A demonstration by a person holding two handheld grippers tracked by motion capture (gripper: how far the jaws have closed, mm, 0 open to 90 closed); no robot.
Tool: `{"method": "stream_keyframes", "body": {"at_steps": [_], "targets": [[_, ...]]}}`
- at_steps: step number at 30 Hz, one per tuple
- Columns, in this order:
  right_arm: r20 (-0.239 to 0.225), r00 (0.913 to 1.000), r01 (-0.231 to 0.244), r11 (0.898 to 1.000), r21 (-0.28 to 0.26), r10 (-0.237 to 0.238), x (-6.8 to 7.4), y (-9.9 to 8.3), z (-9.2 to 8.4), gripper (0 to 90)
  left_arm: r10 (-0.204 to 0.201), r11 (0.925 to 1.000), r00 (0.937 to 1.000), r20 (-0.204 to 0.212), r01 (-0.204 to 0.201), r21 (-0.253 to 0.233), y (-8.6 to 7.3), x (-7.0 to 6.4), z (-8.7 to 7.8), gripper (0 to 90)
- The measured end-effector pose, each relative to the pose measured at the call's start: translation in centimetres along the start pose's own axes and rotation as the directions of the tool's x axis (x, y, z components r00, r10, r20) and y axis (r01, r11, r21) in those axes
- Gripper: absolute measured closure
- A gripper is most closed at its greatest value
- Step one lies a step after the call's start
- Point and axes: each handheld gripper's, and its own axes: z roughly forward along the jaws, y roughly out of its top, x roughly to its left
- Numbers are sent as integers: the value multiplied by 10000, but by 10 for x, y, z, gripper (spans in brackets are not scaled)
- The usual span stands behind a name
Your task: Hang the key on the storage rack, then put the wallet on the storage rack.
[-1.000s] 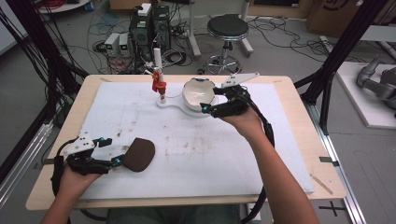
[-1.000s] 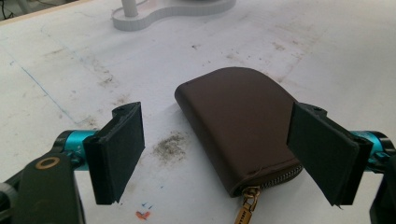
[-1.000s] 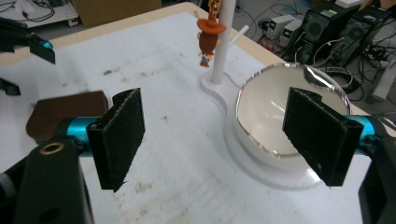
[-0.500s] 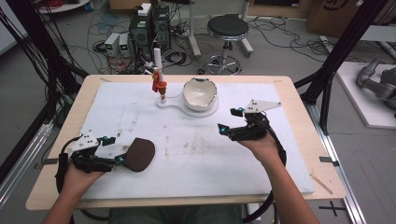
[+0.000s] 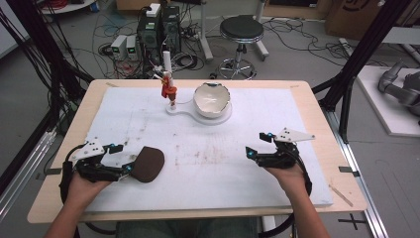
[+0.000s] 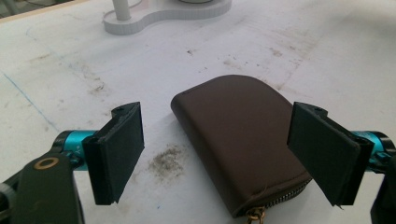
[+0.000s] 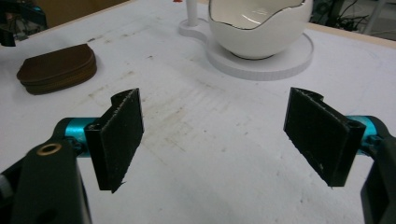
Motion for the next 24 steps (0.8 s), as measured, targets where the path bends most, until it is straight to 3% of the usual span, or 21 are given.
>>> {"method": "stream_keyframes", "body": {"at_steps": [11, 24], "targets": [[512, 9971, -549, 9983, -198, 558, -13, -13, -7, 201, 112, 9999, 9999, 115, -111, -51, 2, -3, 1, 187], [692, 9963, -497, 9985, -212, 510, -16, -14, -10, 202, -70, 9999, 10000, 41, 70, -139, 1, 3, -4, 187]]}}
